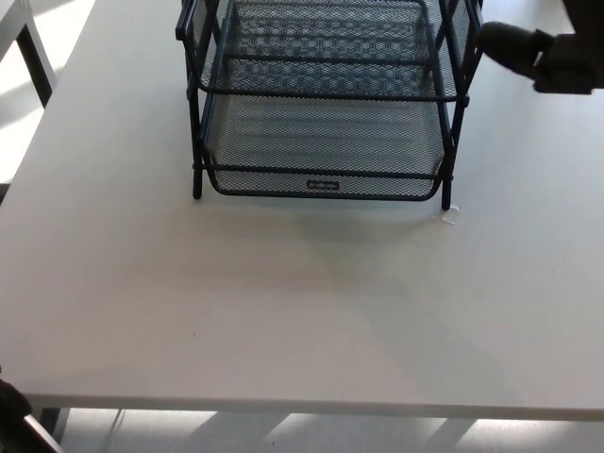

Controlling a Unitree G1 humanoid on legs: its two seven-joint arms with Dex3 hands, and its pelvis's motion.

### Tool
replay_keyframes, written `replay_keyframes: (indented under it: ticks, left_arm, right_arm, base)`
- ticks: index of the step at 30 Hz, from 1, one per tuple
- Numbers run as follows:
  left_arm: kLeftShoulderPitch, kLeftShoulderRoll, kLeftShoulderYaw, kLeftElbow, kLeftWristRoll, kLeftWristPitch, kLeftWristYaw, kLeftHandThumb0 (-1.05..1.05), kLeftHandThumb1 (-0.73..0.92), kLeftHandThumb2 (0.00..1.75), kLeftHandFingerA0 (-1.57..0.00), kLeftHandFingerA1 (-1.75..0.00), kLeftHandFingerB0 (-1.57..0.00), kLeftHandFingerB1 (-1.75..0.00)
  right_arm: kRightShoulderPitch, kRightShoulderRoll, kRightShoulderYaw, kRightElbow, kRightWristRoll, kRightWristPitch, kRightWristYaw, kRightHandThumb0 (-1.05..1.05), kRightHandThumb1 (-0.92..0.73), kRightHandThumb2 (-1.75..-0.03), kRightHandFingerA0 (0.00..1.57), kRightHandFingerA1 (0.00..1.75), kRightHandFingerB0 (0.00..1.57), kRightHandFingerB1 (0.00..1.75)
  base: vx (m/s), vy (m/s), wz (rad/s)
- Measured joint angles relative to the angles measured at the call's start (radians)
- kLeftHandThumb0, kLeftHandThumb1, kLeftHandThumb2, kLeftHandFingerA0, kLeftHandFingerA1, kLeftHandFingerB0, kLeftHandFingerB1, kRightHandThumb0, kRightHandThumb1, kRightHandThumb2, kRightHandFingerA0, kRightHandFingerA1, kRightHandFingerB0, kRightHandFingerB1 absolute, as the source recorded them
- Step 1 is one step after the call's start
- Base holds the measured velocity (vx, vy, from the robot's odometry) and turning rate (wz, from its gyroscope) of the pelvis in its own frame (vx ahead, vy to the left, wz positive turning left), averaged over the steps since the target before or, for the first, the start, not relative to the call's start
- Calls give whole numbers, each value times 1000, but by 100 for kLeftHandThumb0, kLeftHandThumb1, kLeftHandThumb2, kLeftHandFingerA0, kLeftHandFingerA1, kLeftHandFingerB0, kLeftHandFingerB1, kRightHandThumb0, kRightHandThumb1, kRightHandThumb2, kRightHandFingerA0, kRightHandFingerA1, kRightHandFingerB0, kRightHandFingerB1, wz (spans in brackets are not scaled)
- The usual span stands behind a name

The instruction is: The robot uses its right hand to grab the drawer kept on the middle of the desk and pull it out towards the robot

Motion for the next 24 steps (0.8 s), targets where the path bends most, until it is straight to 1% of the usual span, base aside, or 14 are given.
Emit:
replay_keyframes:
  ticks: [1, 2, 3, 5, 6, 8, 11, 16, 17, 18, 21, 22, 23, 24]
  left_arm:
    - [0, 0, 0, 0, 0, 0, 0, -32, 54, 56, -78, -81, -79, -55]
    - [-1, 0, 0, 1, 2, 0, -1, -32, 54, 56, -78, -82, -80, -55]
    - [-2, 0, 0, 2, 5, 0, -1, -33, 55, 56, -77, -82, -80, -56]
    - [-2, -1, 0, 2, 8, 0, -1, -33, 55, 56, -77, -82, -80, -56]
    - [-2, -1, 0, -1, 10, 0, -2, -33, 55, 56, -79, -83, -80, -56]
    - [-6, -1, 0, 1, 11, 0, -2, -32, 55, 56, -79, -82, -80, -56]
    - [-11, -2, 0, 3, 10, 0, -2, -32, 55, 56, -81, -85, -80, -57]
    - [-20, -5, 0, 5, 10, -1, -4, -32, 55, 56, -80, -85, -80, -57]
    - [-21, -5, 0, 5, 10, -1, -4, -32, 55, 56, -79, -85, -80, -57]
    - [-22, -6, 0, 5, 10, -1, -5, -33, 55, 56, -80, -85, -80, -58]
    - [-24, -6, 0, 8, 10, -1, -5, -32, 55, 56, -80, -86, -81, -60]
    - [-24, -7, 0, 8, 10, -1, -5, -31, 54, 56, -80, -85, -81, -59]
    - [-25, -7, 0, 7, 10, -1, -6, -31, 54, 56, -80, -86, -81, -59]
    - [-25, -7, 0, 5, 10, -1, -7, -30, 54, 56, -79, -85, -80, -60]
  right_arm:
    - [-3, 8, 9, 0, -4, -1, 4, -81, -52, -91, 20, 53, 17, 45]
    - [-4, 28, 25, 1, -11, -2, 16, -80, -66, -61, 23, 45, 22, 34]
    - [-5, 39, 35, 1, -14, -2, 27, -80, -64, -60, 28, 45, 28, 33]
    - [-9, 63, 57, 3, -14, -7, 48, -80, -64, -60, 28, 45, 28, 33]
    - [-9, 78, 67, 5, -14, -14, 56, -85, -67, -61, 29, 46, 27, 34]
    - [-15, 95, 89, 13, -21, -24, 69, -84, -65, -61, 30, 45, 28, 33]
    - [-25, 122, 116, 34, -29, -40, 80, -87, -67, -61, 28, 48, 25, 36]
    - [-30, 155, 152, 94, -47, -69, 83, -91, -70, -62, 28, 47, 22, 36]
    - [-31, 158, 156, 105, -50, -74, 84, -89, -54, -97, 25, 55, 17, 45]
    - [-34, 162, 162, 119, -55, -80, 85, -93, -70, -62, 31, 49, 24, 36]
    - [-42, 172, 171, 168, -63, -98, 85, -94, -70, -62, 32, 48, 23, 36]
    - [-44, 175, 174, 189, -68, -103, 83, -92, -53, -97, 26, 54, 18, 46]
    - [-47, 178, 176, 205, -73, -106, 82, -92, -52, -96, 26, 54, 17, 45]
    - [-54, 183, 179, 232, -81, -110, 78, -95, -68, -62, 28, 48, 20, 38]
  base:
    - [0, 0, 0]
    - [0, 0, 0]
    - [0, 0, 0]
    - [0, 0, 0]
    - [0, 0, 0]
    - [0, 0, 0]
    - [0, 0, 0]
    - [0, 0, 0]
    - [0, 0, 0]
    - [0, 0, 0]
    - [0, 0, 0]
    - [0, 0, 0]
    - [0, 0, 0]
    - [0, 0, 0]
